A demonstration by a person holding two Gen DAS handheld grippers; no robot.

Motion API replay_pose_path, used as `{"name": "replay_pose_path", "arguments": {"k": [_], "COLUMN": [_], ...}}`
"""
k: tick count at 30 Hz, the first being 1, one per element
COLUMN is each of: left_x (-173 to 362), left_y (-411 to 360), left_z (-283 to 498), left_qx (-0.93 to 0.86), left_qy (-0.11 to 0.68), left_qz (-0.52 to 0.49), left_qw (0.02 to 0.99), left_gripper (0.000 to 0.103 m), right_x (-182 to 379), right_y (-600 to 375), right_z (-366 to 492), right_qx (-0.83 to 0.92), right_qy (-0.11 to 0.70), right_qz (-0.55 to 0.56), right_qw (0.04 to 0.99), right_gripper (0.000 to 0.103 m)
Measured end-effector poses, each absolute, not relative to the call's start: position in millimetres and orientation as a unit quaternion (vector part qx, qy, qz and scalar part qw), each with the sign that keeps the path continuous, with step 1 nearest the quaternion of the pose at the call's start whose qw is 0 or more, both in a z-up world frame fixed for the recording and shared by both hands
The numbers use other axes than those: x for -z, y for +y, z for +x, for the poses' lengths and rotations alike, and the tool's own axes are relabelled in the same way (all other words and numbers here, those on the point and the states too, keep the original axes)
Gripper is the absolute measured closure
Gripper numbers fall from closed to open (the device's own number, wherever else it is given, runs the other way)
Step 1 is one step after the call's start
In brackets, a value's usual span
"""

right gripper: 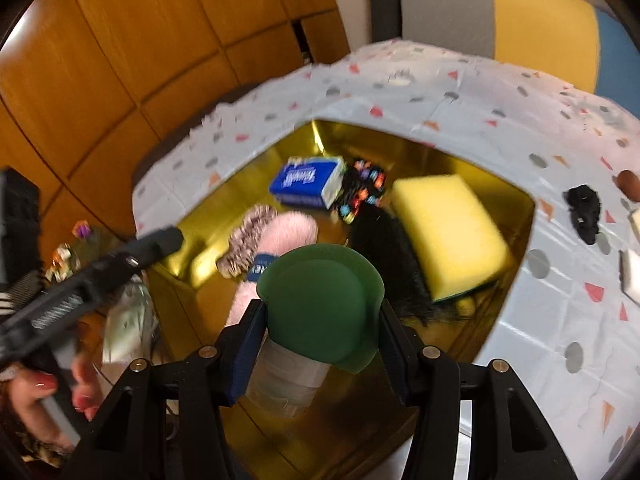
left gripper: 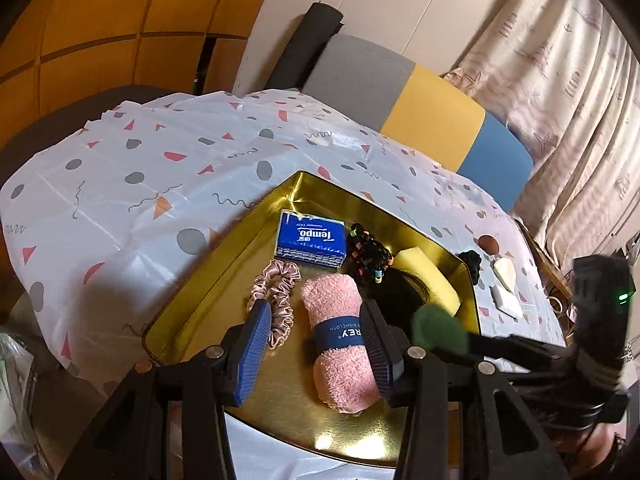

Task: Organize soft objects
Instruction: 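Carry the green-capped bottle into the gold tray and open the right tool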

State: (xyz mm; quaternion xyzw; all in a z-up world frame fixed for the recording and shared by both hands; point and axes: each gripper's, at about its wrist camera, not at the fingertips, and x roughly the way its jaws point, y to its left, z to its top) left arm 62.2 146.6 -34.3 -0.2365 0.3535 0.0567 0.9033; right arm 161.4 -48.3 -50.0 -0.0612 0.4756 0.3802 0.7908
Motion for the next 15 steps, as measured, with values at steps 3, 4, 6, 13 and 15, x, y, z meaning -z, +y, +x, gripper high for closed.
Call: {"name": "replay_pose_path", "arguments": {"k": [3,4,6,13,15], "left_x": [34,35,35,35,35], "left_y": [146,144,142,137,135], "left_z": [62,62,63,62,62], "left_qx": [-0.051,-0.048,-0.044,-0.038,-0.035], "left_qy": [0.354,0.355,0.357,0.357,0.359], "left_qz": [-0.239,-0.238,-0.237,-0.238,-0.237], "left_qw": [0.903,0.903,0.902,0.902,0.902], "left_gripper": [0.057,0.057,0.057,0.057,0.057], "right_x": [63,65,71,67,61], "right_y": [-38,-35,-31,-43,-50], "right_z": [164,163,162,153,150], "right_qx": [-0.371,-0.369,-0.362,-0.364,-0.359], "right_qy": [0.49,0.491,0.493,0.49,0.482], "right_qz": [-0.079,-0.086,-0.098,-0.073,-0.068], "right_qw": [0.785,0.784,0.785,0.788,0.796], "right_gripper": [0.044,0.041,0.037,0.031,0.03]}}
